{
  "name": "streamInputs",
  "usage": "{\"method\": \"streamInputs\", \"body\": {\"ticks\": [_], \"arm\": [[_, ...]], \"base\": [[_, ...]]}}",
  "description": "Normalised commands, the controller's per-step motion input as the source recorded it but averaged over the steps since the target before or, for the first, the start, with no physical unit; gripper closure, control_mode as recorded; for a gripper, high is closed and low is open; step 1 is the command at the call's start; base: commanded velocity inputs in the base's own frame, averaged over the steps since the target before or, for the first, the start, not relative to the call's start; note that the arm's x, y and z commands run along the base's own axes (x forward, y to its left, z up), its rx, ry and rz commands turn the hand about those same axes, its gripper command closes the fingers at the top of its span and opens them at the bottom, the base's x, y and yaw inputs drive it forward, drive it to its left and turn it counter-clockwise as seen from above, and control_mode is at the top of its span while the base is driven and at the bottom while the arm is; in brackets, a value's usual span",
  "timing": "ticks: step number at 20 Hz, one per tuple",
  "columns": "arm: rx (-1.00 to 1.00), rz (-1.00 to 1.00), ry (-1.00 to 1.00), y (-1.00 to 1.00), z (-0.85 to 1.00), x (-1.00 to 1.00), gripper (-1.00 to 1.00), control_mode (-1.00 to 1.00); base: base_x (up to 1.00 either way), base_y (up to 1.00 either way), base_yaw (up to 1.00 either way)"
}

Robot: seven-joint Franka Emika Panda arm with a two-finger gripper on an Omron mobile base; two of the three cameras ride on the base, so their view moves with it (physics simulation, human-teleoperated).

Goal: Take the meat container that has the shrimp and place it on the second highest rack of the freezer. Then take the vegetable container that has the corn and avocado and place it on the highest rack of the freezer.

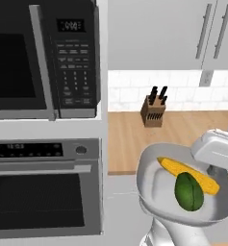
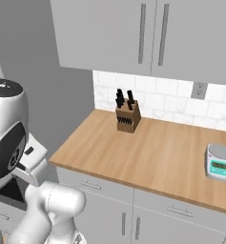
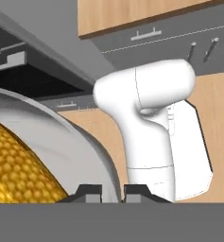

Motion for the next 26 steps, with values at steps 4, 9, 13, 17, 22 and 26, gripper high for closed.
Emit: {"method": "streamInputs", "body": {"ticks": [4,9,13,17,22,26], "arm": [[0.0,0.0,0.0,0.0,0.0,0.0,1.0,1.0],[0.0,0.0,0.0,0.0,0.0,0.0,1.0,1.0],[0.0,0.0,0.0,0.0,0.0,0.0,1.0,1.0],[0.0,0.0,0.0,0.0,0.0,0.0,1.0,1.0],[0.0,0.0,0.0,0.0,0.0,0.0,1.0,1.0],[0.0,0.0,0.0,0.0,0.0,0.0,1.0,1.0]], "base": [[0.0,1.0,0.0],[0.0,1.0,0.0],[0.0,1.0,0.0],[0.0,1.0,-0.02],[0.0,1.0,-0.03],[-0.01,1.0,-0.01]]}}
